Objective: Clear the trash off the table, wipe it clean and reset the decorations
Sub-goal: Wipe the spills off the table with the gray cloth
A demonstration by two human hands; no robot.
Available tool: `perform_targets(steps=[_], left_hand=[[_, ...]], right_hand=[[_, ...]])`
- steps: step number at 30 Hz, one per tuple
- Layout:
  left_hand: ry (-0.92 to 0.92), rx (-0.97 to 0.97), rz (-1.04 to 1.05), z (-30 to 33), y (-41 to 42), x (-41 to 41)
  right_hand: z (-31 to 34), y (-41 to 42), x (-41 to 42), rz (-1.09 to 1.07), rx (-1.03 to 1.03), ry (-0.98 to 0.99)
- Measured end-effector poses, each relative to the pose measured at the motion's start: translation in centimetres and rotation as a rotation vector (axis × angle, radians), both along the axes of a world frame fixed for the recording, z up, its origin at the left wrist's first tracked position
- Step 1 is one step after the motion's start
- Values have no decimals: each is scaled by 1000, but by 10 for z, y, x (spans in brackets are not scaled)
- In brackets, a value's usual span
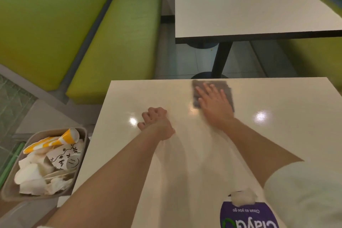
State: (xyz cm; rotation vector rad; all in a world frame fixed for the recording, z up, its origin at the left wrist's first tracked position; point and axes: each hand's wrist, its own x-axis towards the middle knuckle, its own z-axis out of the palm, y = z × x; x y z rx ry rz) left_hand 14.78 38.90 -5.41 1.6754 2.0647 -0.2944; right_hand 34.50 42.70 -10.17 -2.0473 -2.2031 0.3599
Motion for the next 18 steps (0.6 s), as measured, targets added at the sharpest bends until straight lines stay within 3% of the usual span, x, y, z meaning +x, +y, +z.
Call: perform_targets(steps=[5,9,15,18], left_hand=[[-17,31,-7,-4,-2,-3],[-23,41,-7,-5,-1,-2],[-19,60,-8,-7,-4,0],[-32,68,-4,-7,-7,-4]], right_hand=[[0,4,102,-256,32,-6],[2,19,84,-333,49,-13],[1,45,-42,2,-3,32],[1,48,-64,124,-41,40]])
